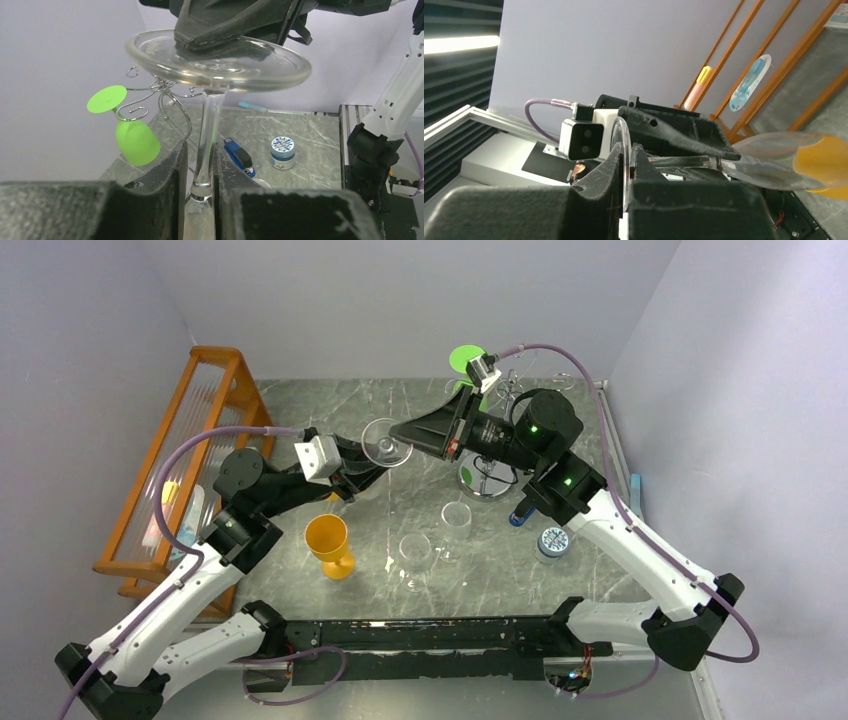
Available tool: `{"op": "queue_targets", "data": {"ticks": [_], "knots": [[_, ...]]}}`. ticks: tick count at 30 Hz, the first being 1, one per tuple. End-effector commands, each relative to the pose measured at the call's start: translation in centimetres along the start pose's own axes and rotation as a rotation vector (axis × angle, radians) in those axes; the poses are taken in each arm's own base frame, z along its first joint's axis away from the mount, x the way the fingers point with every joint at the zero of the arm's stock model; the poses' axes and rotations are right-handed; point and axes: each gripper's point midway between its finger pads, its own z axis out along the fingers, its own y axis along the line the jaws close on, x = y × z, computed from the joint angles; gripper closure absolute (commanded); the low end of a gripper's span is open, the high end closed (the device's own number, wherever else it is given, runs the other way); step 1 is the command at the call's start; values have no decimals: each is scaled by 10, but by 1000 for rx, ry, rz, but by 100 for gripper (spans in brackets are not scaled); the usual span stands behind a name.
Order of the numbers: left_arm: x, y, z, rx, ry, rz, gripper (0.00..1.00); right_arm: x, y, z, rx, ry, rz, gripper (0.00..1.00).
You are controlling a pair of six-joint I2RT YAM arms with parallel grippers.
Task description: Place the wine glass upside down on the wine glass rack
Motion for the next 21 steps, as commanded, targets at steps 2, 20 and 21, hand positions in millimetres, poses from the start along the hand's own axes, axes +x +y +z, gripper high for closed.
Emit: {"op": "queue_targets", "data": {"ticks": [2, 20, 21], "knots": [[0, -1, 2, 4, -8, -29, 95, -10, 34, -16, -105, -30, -41, 100], [32, 8, 28, -12, -33, -183, 95, -79, -17, -107, 349, -460, -409, 20], [34, 9, 33, -4, -39, -183, 95, -82, -15, -112, 360, -479, -436, 20]]}}
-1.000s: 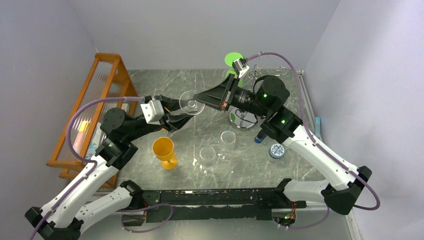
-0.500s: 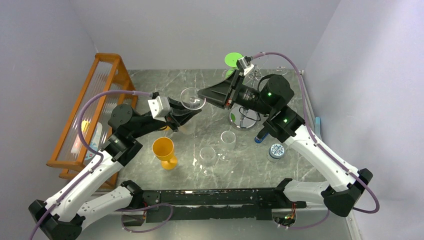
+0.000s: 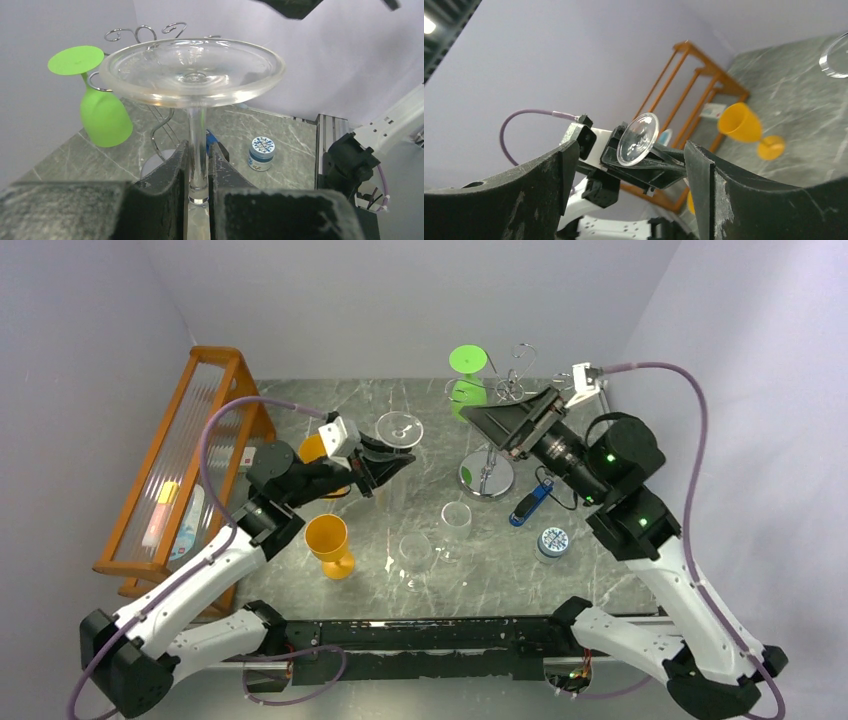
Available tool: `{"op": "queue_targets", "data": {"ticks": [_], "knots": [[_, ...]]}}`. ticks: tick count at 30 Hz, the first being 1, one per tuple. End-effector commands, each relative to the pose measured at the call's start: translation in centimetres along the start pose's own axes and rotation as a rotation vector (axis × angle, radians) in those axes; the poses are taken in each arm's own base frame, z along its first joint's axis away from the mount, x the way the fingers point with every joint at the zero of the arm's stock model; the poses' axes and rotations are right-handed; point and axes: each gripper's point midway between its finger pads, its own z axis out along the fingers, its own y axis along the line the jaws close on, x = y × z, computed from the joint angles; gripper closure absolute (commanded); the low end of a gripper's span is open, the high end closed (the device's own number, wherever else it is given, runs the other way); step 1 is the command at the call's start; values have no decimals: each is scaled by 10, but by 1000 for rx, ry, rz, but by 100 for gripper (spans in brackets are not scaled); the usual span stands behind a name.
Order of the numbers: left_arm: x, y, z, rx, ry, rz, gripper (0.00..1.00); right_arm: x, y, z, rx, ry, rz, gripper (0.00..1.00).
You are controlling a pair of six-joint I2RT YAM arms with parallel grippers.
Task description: Place the wine glass upside down on the wine glass rack
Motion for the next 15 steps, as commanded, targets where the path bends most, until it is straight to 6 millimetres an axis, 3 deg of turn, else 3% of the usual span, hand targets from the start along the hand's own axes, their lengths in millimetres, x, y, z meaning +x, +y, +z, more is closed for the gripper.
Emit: {"op": "queue_targets", "data": {"ticks": [1, 8, 15], "knots": [[-6, 5, 19, 30, -80, 14, 95, -29, -18, -24, 135, -134, -178, 20], [-2, 21, 61, 89, -130, 9, 95, -42, -21, -40, 170, -202, -245, 19], [19, 31, 106, 180, -133, -40, 95, -45, -23, -46, 187, -225, -252, 19]]}}
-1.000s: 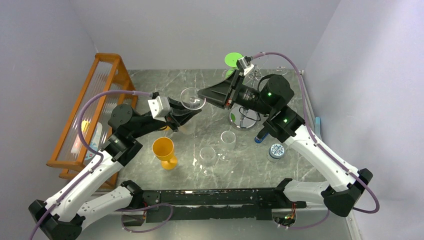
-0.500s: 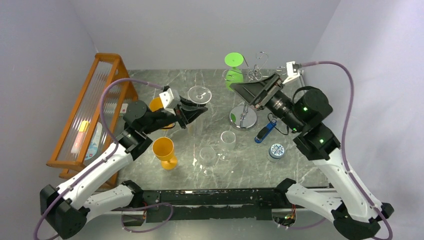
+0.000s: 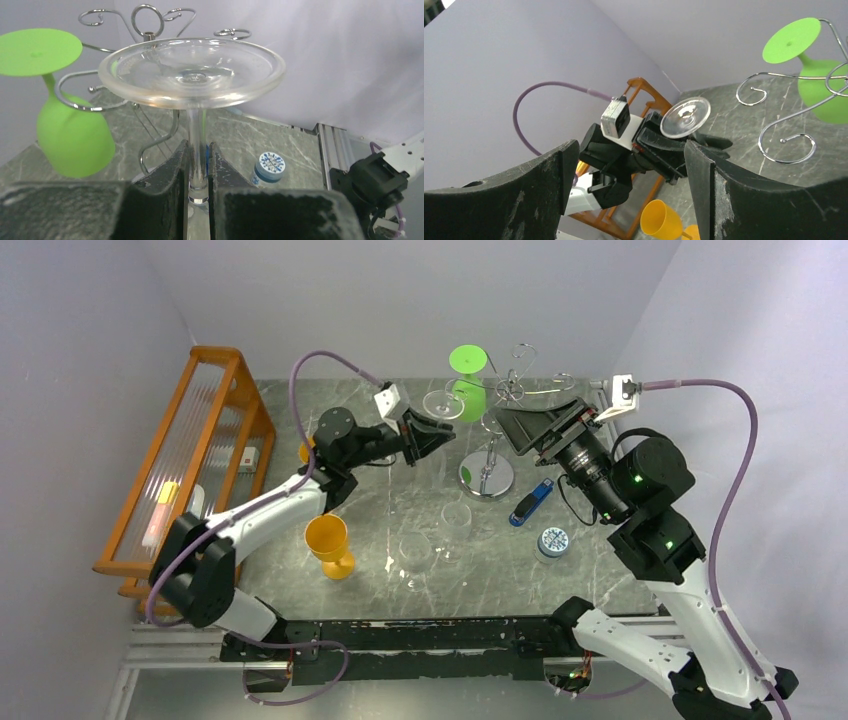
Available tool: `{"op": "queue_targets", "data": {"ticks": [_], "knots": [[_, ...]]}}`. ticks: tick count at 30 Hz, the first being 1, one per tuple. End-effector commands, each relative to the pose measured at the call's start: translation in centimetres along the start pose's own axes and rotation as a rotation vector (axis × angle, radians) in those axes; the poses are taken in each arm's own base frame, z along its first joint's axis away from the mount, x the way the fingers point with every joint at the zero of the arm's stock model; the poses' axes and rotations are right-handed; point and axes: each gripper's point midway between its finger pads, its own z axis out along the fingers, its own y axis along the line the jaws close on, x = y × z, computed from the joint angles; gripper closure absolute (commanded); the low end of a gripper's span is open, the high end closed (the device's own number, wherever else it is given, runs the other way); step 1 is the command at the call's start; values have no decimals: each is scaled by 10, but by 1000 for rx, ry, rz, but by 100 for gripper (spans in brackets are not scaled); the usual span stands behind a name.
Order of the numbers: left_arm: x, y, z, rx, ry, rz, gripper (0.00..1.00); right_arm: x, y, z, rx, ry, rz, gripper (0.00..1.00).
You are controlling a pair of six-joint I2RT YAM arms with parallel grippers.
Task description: Place the wine glass upside down on the wine glass rack
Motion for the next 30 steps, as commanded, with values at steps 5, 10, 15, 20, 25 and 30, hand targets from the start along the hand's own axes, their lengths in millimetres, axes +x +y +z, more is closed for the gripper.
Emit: {"op": "queue_targets", "data": {"ticks": [5, 10, 15, 20, 25, 30], "knots": [[-26, -2, 43, 128, -107, 84, 95, -1, -6, -1, 18, -13, -17, 19], [-7, 6, 59, 101, -78, 86, 95, 2, -9, -1, 25, -16, -7, 19], [4, 18, 68, 63, -84, 66, 95, 1, -12, -2, 33, -24, 0, 19], [12, 26, 74, 31, -82, 64, 95, 3, -13, -2, 33, -21, 7, 19], [16, 34, 85, 34, -68, 86, 95, 9, -9, 1, -2, -5, 16, 19], [21, 45, 90, 2, -67, 92, 95, 13, -9, 1, -8, 7, 30, 19]]}}
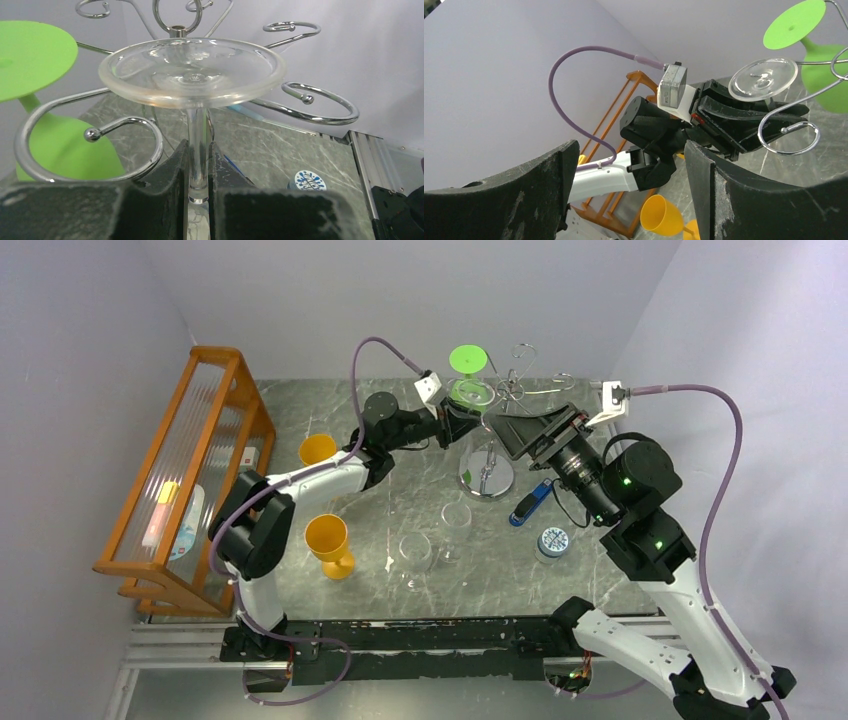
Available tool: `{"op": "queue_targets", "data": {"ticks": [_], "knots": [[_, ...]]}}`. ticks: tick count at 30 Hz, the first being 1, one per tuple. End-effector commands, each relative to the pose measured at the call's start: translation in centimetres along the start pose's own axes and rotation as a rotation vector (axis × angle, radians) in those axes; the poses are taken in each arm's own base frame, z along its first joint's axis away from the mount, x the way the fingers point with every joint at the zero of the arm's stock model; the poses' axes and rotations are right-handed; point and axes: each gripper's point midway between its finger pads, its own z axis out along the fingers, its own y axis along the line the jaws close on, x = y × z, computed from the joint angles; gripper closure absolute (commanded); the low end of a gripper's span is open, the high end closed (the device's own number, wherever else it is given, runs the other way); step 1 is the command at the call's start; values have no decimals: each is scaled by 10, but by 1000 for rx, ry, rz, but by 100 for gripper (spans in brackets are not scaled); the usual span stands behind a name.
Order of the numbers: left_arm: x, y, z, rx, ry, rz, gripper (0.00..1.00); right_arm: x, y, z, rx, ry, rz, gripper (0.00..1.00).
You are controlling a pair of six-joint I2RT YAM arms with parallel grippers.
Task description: Place the wine glass upside down on the wine glass rack
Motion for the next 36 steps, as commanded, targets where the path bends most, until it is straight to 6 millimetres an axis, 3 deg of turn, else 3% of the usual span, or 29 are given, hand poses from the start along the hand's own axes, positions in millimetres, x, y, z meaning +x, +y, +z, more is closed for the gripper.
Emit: {"op": "queue_targets", "data": {"ticks": [1, 10, 25, 36], "knots": [[-22, 5, 11, -13, -81, 89, 95, -1, 3, -1, -24, -10, 14, 20], [-7, 22, 11, -92, -85, 70, 95, 9, 2, 0, -47, 11, 40, 20], [-19, 49, -4, -281, -183, 73, 95, 16, 3, 2, -64, 28, 57, 20], [-26, 50, -15, -318, -230, 97, 95, 18, -3, 0, -46, 30, 53, 22]]}}
